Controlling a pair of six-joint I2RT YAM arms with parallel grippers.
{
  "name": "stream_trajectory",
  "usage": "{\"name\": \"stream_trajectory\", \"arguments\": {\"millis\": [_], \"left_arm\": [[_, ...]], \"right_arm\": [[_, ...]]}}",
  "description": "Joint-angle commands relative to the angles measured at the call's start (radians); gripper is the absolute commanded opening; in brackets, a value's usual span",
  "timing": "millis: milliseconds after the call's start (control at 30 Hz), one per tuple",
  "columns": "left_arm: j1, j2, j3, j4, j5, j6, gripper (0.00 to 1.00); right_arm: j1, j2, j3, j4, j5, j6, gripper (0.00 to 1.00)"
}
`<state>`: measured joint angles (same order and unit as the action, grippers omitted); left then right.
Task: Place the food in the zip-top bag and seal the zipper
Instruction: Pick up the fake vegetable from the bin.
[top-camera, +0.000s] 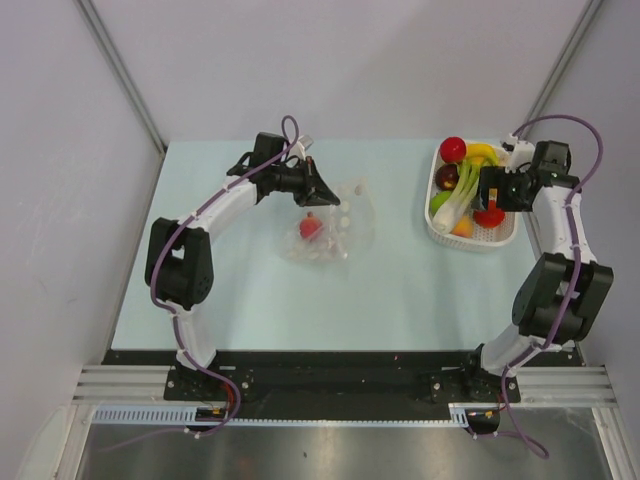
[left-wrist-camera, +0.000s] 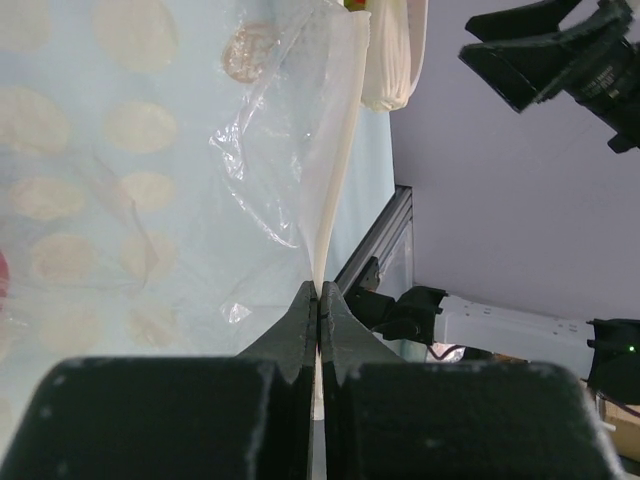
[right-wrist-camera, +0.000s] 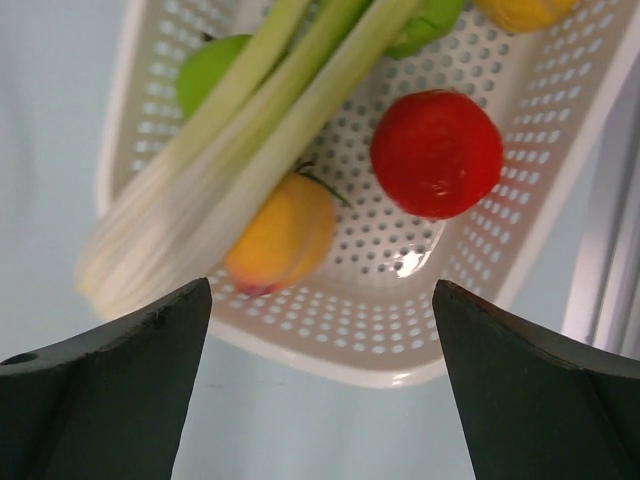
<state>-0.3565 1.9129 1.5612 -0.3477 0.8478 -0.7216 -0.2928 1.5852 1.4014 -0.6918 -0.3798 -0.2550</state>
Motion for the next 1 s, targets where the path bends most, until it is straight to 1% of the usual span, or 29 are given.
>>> {"name": "stream_trajectory", "arguments": {"millis": [0, 233, 367, 467, 667, 767, 833, 867, 900, 967], "left_arm": [[0.007, -0.031, 0.013, -0.007, -0.009, 0.03, 0.0], [0.007, -0.029, 0.013, -0.02, -0.024, 0.053, 0.0], [0.007, -0.023, 0.014, -0.023, -0.027, 0.062, 0.0], [0.007, -0.015, 0.019, -0.028, -0.029, 0.067, 0.0], [0.007, -0.008, 0.022, -0.036, -0.033, 0.076, 0.0], [0.007, -0.005, 0.023, -0.039, -0.032, 0.08, 0.0], [0.007, -0.003, 0.026, -0.042, -0.032, 0.082, 0.0], [0.007, -0.002, 0.026, -0.042, -0.03, 0.083, 0.0], [0.008, -0.002, 0.028, -0.043, -0.03, 0.085, 0.0], [0.007, -0.002, 0.031, -0.042, -0.024, 0.088, 0.0]], "right_arm": [[0.014, 0.119, 0.077, 0.023, 0.197, -0.082, 0.97], [0.04, 0.301, 0.178, 0.095, 0.275, -0.125, 0.98], [0.052, 0.372, 0.199, 0.132, 0.314, -0.145, 0.97], [0.063, 0.418, 0.209, 0.124, 0.315, -0.145, 0.97], [0.073, 0.434, 0.188, 0.112, 0.303, -0.13, 0.95], [0.072, 0.424, 0.183, 0.1, 0.306, -0.127, 0.91], [0.066, 0.412, 0.192, 0.077, 0.302, -0.124, 0.86], [0.057, 0.403, 0.202, 0.065, 0.297, -0.122, 0.83], [0.05, 0.383, 0.22, 0.052, 0.292, -0.119, 0.76], [0.041, 0.355, 0.241, 0.015, 0.274, -0.116, 0.69]]}}
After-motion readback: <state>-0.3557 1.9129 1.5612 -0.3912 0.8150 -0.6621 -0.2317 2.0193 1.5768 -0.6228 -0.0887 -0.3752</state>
